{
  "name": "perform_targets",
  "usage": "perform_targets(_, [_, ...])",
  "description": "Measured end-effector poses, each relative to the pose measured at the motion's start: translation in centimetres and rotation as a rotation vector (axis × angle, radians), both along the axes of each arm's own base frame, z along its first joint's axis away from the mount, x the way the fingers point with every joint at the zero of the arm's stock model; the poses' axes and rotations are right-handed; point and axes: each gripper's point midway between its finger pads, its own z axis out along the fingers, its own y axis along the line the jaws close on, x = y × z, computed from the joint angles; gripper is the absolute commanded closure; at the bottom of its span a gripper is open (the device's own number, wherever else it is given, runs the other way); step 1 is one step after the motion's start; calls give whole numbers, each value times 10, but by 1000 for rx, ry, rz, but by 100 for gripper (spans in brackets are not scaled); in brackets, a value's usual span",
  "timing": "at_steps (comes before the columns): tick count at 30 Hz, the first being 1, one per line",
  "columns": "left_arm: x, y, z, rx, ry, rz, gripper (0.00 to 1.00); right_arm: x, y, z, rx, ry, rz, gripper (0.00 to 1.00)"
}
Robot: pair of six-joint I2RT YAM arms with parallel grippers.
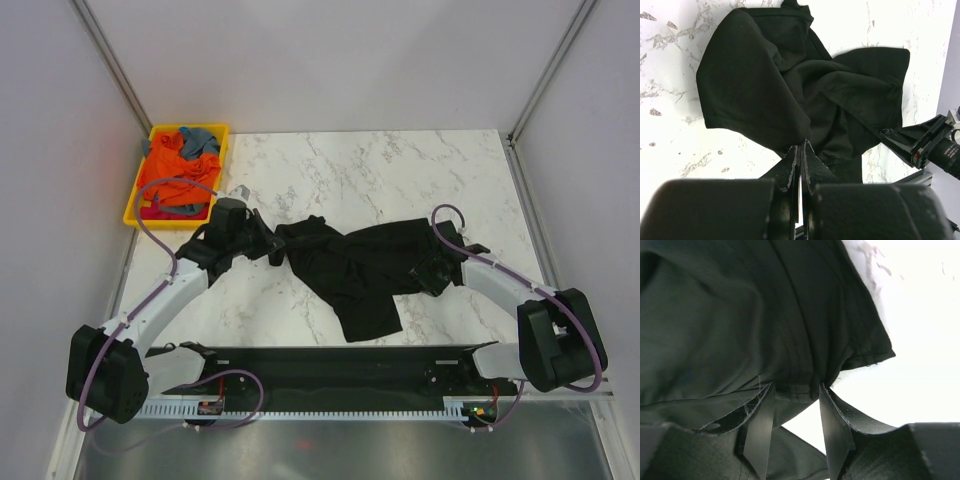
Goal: Fold and stack the t-shirts
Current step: Flatten the tshirt out
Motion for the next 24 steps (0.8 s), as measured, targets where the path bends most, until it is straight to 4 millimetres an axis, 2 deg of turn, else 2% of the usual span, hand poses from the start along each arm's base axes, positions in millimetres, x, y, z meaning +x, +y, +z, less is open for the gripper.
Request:
perform_targets(3, [-2,0,-3,-1,6,-5,98,-4,0,-5,4,13,-15,53])
perform_targets(8, [-4,0,-7,2,17,-5,98,-2,0,-3,12,-7,-33,61])
perform_targets(15, [-4,0,-12,8,29,-6,98,3,-2,3,14,-47,-52,86])
perform_targets(18, [-4,1,-12,8,30,-5,98,6,-3,9,7,-76,-50,100])
perform_targets(23, [-4,1,-12,8,30,-5,98,11,-9,19,-22,-119,-48,100])
perform_targets(24, [-4,0,-12,8,30,-5,98,11,-10,21,-29,-122,-49,97])
